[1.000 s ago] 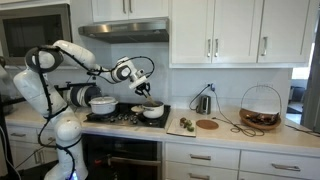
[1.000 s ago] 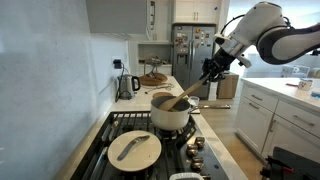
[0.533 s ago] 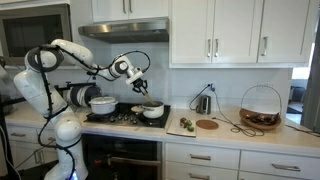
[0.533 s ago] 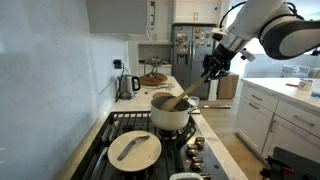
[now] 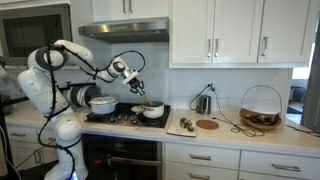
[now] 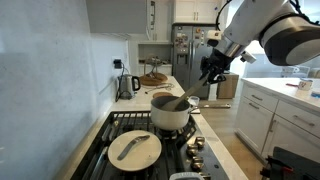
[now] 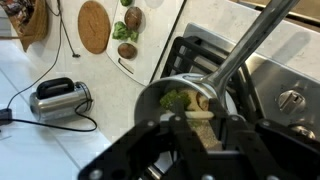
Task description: Remove the lid from the pot and use the spatula to stir the contents inside.
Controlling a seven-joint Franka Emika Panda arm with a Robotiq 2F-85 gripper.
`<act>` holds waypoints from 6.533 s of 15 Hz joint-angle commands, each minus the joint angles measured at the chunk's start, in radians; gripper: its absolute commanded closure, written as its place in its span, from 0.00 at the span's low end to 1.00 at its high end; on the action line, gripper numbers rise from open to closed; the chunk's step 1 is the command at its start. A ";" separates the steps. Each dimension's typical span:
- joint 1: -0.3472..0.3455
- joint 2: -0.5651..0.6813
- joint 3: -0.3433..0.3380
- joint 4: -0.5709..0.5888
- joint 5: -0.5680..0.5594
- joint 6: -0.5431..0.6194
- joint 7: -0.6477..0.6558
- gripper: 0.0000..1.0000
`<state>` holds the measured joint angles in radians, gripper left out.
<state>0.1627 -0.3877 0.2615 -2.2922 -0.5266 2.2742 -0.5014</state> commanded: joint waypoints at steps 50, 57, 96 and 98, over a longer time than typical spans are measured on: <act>0.106 0.152 0.038 0.160 -0.150 -0.229 0.102 0.92; 0.134 0.105 0.038 0.126 -0.123 -0.262 0.079 0.92; 0.104 0.311 -0.005 0.369 -0.158 -0.463 0.091 0.92; 0.113 0.330 0.005 0.386 -0.157 -0.470 0.089 0.92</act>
<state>0.2699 -0.1025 0.2431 -1.9692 -0.6644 1.8505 -0.4227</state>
